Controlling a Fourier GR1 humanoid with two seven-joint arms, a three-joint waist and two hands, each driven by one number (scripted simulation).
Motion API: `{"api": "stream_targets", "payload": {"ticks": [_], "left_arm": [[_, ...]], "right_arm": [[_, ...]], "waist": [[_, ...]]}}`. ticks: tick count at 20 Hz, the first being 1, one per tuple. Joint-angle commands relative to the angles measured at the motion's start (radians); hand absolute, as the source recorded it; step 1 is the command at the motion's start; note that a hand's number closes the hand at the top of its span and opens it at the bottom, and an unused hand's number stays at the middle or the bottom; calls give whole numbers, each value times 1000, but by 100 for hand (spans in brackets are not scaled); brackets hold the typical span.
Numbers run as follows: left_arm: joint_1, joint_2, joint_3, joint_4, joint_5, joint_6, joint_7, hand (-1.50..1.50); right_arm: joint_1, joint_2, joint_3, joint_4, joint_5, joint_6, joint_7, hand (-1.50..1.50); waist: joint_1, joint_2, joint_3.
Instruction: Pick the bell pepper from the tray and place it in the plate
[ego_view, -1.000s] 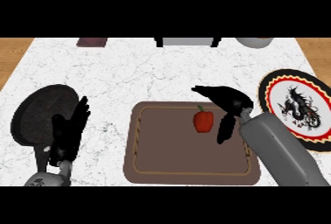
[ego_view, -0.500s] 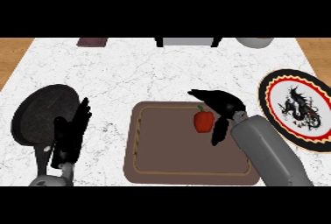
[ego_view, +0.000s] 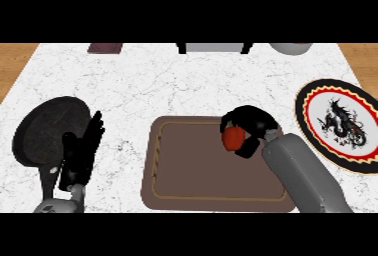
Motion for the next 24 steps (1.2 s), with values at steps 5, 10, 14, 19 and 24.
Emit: {"api": "stream_targets", "payload": {"ticks": [5, 10, 14, 19, 24], "left_arm": [[50, 14, 23, -45, -22, -48, 6, 0], [25, -28, 11, -87, -43, 5, 73, 0], [56, 7, 58, -55, -3, -47, 23, 0], [72, -11, 28, -104, -33, -26, 48, 0], [48, -39, 35, -41, -46, -7, 15, 0]], "right_arm": [[-1, 20, -28, 86, 114, -170, -83, 150], [209, -129, -71, -158, 66, -179, -169, 150], [342, -215, -145, -296, 27, -251, -220, 150], [389, -254, -238, -508, -14, -296, -195, 150], [444, -223, -373, -664, -110, -372, -171, 150]], "waist": [[3, 0, 0], [-17, -5, 0], [-24, -7, 0], [-22, -8, 0], [-30, -8, 0]]}}
